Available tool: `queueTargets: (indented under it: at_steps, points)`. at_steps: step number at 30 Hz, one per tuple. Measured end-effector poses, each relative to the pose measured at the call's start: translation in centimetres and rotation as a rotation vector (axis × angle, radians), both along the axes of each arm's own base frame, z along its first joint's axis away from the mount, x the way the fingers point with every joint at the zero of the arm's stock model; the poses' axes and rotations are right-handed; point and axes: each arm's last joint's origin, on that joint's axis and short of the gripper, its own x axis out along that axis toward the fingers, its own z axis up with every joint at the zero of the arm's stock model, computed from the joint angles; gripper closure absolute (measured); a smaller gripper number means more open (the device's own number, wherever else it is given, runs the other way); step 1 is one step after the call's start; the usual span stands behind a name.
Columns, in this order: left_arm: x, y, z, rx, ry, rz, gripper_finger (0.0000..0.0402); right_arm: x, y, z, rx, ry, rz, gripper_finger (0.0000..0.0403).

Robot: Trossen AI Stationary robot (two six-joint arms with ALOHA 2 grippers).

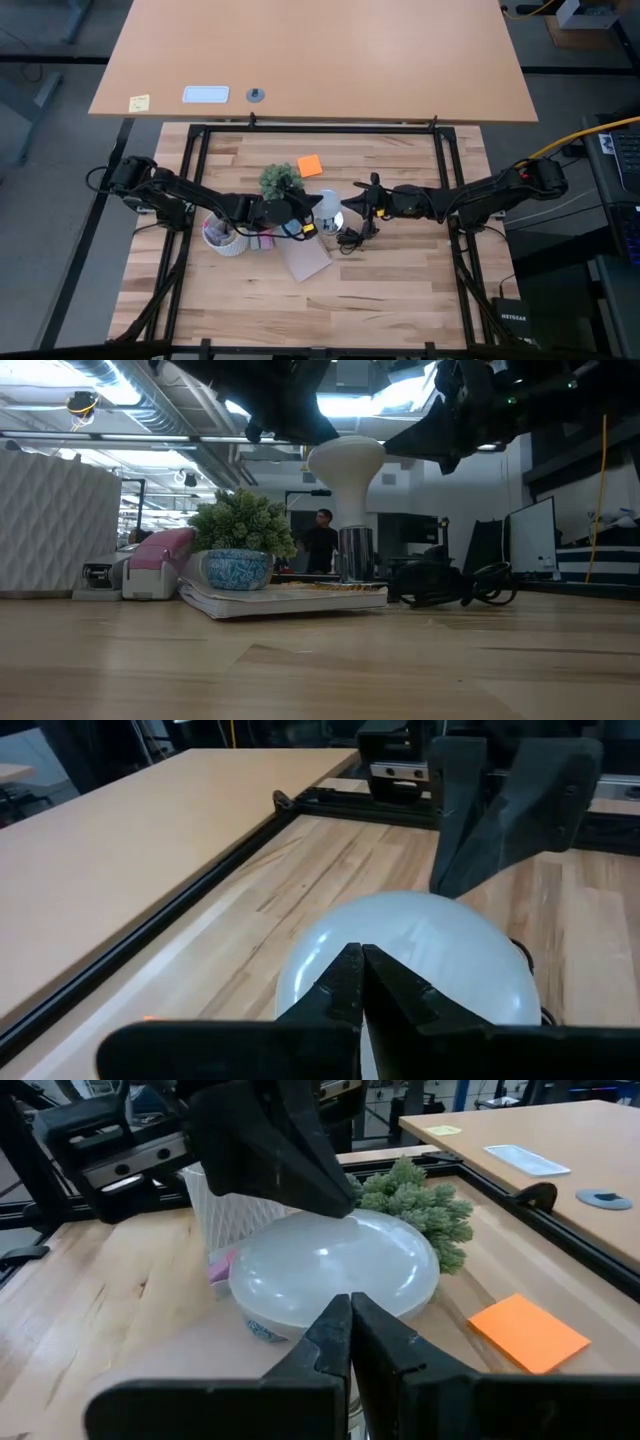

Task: Screw lightbulb
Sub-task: Insert the lightbulb into the silver lamp socket

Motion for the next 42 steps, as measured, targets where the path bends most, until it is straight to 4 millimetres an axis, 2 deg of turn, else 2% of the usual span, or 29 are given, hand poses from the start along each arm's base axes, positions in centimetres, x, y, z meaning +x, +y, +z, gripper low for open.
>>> queueTargets:
  at_steps: [12,15,23,42]
  points:
    - [0.0,-0.1,0.0,-0.006,-0.002,-0.008,0.0401,0.0,0.1,0.0,0.024,0.000,0.036,0.0391]
    - [0.0,-0.1,0.0,-0.008,-0.003,-0.013,0.0401,-0.1,0.0,0.1,0.009,-0.004,-0.009,0.0391]
    - [0.2,-0.3,0.2,-0.021,-0.023,-0.058,0.0401,-0.9,-0.4,1.7,-0.031,-0.072,-0.096,0.0391]
    - [0.3,-0.3,0.3,-0.020,-0.028,-0.090,0.0401,-0.8,-0.4,1.6,-0.078,-0.065,-0.075,0.0391]
